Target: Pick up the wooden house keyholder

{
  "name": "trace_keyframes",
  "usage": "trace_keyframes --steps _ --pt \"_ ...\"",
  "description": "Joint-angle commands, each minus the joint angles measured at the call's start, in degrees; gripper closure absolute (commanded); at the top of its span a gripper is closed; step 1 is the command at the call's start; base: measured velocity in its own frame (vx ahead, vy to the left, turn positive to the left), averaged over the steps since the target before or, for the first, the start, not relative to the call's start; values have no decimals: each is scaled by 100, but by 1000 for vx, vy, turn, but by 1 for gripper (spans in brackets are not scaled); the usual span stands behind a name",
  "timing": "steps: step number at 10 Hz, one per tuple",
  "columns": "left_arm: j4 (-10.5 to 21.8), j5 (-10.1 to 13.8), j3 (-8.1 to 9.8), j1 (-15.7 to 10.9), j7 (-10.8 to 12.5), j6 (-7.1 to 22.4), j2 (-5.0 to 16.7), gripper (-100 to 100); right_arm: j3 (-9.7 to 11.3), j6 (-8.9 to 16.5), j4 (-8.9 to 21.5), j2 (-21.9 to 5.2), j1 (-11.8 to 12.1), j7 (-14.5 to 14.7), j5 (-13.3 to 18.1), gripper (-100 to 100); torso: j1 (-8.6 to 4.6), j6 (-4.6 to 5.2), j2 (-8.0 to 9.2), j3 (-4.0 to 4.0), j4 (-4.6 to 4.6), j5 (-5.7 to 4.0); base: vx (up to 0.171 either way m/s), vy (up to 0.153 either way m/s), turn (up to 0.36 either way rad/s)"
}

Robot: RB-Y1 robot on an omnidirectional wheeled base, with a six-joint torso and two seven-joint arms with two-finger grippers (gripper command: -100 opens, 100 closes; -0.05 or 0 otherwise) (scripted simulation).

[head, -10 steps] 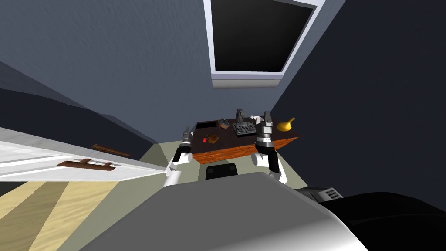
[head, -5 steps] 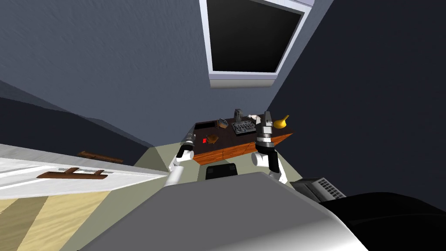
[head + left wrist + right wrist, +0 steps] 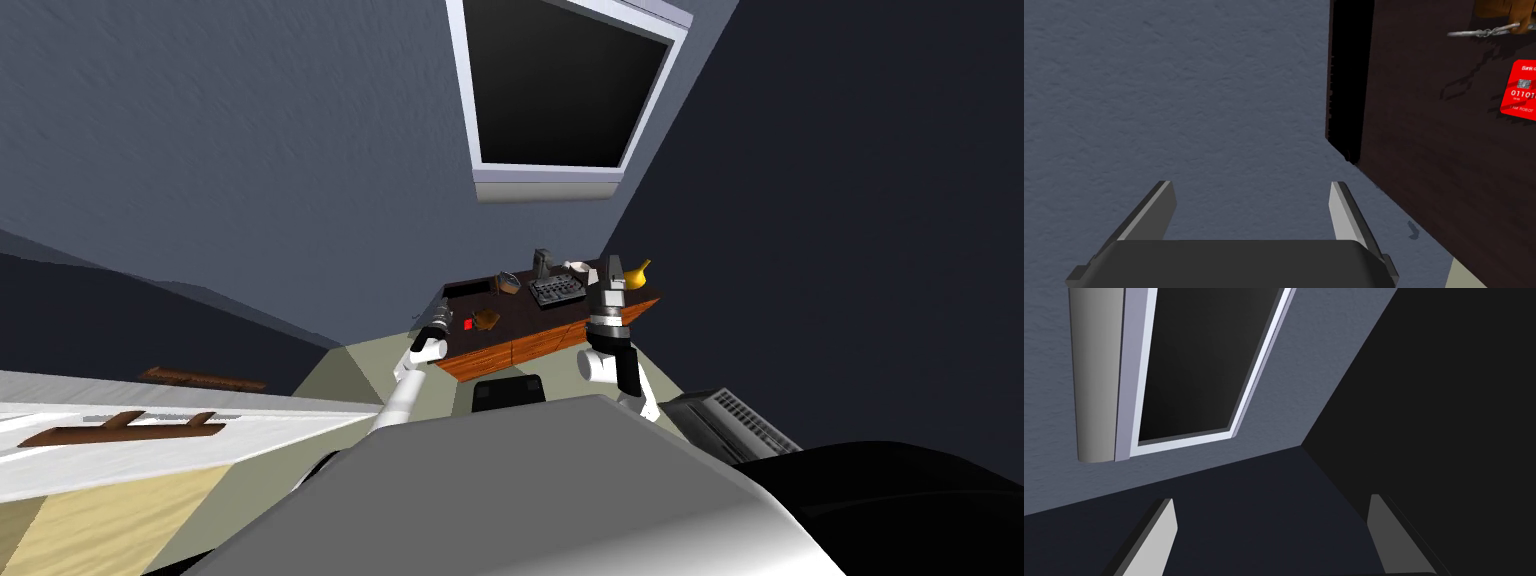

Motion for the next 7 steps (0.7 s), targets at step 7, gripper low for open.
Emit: trace_keyframes --steps 7 --pt "1264 182 -39 -835 -13 876 60 -100 0 0 0 0 0 0 0 0 -9 0 1 1 0 -2 -13 43 -119"
